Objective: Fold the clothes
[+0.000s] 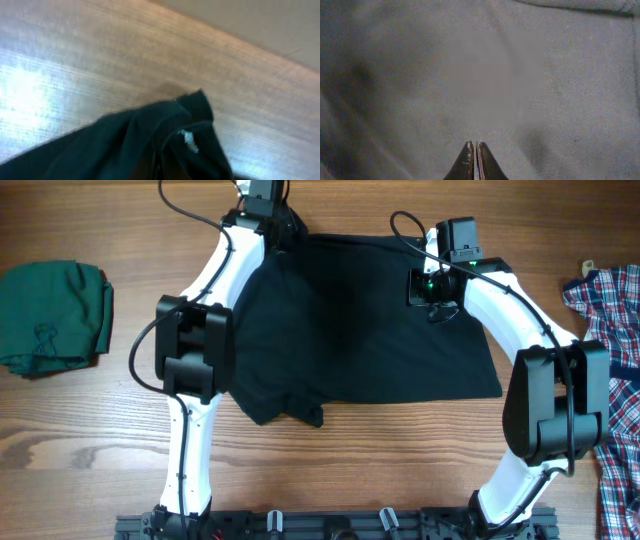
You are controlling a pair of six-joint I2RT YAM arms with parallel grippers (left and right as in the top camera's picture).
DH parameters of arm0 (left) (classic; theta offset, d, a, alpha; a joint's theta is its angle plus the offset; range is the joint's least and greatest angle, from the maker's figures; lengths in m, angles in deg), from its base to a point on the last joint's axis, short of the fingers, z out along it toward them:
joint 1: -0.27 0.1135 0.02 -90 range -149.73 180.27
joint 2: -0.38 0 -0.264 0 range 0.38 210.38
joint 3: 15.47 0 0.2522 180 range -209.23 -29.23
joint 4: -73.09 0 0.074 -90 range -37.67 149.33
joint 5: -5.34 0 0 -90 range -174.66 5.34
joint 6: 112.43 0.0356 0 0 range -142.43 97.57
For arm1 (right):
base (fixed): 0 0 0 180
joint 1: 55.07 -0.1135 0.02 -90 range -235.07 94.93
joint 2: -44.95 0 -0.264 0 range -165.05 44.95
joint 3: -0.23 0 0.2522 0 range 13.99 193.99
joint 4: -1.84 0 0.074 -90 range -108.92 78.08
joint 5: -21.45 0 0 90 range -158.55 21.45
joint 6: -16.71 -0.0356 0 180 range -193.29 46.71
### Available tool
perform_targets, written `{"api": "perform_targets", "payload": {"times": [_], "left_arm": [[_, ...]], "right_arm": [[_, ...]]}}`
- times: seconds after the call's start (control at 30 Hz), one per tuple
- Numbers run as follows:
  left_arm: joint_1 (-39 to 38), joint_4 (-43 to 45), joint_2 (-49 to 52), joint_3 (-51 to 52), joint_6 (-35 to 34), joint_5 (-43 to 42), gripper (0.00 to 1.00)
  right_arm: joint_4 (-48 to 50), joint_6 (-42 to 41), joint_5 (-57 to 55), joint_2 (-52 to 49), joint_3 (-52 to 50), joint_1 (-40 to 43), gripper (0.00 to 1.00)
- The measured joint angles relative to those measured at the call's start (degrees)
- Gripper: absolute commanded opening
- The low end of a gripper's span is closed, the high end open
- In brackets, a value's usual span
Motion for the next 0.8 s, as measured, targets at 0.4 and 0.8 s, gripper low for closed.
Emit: {"api": "perform_targets", "payload": {"times": [0.4,0.8], "left_arm": [[4.1,15.7,0.1,0.2,0.4,0.0,0.73],[-0.1,-10.8,-0.9,-1.2,15.6,-8.4,0.04]], "right_arm": [[-0.1,0.0,-3.5,0.0,0.0,0.0,0.04],[-0.1,0.0,-4.5,0.0,0.0,0.0,0.04]]}}
